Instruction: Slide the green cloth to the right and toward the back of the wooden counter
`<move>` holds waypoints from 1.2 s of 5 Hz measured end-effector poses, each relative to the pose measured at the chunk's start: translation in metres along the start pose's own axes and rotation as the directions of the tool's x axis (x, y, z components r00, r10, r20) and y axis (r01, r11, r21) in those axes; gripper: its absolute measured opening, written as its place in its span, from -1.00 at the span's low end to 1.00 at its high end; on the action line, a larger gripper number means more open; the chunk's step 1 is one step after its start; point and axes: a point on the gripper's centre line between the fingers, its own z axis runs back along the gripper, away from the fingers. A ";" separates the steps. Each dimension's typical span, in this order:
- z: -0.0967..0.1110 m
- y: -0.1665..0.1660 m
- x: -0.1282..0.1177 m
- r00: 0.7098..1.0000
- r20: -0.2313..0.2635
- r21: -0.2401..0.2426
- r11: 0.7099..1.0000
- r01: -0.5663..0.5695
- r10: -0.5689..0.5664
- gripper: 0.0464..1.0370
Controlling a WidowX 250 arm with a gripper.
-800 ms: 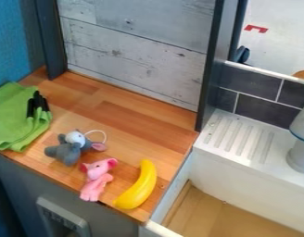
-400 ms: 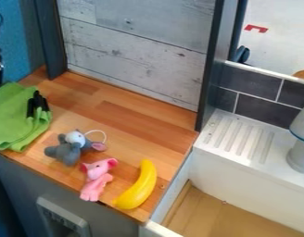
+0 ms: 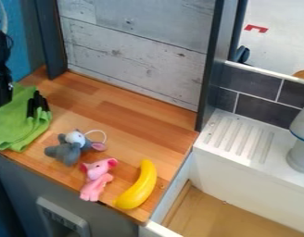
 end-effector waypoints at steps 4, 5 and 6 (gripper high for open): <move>-0.051 -0.004 -0.006 0.987 -0.144 -0.063 0.996 0.063 -0.072 0.93; -0.050 -0.001 0.008 0.989 -0.118 -0.086 0.993 0.083 -0.093 0.93; -0.046 -0.004 0.035 0.988 -0.081 -0.097 0.987 0.127 -0.135 0.93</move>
